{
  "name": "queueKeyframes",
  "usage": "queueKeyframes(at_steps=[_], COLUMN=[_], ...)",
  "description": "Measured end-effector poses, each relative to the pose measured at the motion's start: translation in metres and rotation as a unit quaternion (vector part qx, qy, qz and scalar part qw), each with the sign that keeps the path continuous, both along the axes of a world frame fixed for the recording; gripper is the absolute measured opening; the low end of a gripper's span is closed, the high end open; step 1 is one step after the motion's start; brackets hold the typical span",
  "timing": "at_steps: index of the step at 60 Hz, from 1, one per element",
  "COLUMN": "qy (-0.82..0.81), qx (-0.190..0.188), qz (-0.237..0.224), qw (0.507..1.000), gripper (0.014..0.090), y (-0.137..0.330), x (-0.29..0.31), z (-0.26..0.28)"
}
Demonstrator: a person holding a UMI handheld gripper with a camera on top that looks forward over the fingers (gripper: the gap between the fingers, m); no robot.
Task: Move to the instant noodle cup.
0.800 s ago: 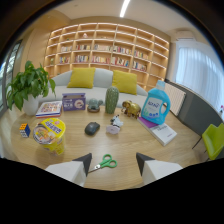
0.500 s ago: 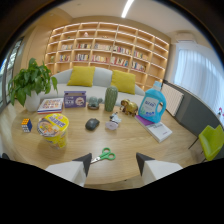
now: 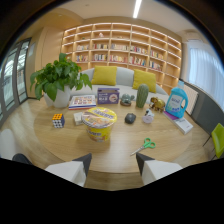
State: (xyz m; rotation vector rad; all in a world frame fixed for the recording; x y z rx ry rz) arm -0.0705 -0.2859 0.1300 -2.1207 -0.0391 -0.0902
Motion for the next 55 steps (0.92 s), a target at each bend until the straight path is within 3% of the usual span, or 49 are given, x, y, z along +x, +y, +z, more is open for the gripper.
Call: queueKeyframes(at_steps=[14,30,55], qy=[0.023,0.025,0.028], qx=[0.007,0.000,-0.008], qz=[0.024,0.013,0.008], qw=[0.999,1.000,1.000], gripper=[0.0844,0.0843,0.0845], y=[0.049,0.097,0.112], x=[-0.059,-0.065,-0.058], z=[-0.006,-0.027,-0.037])
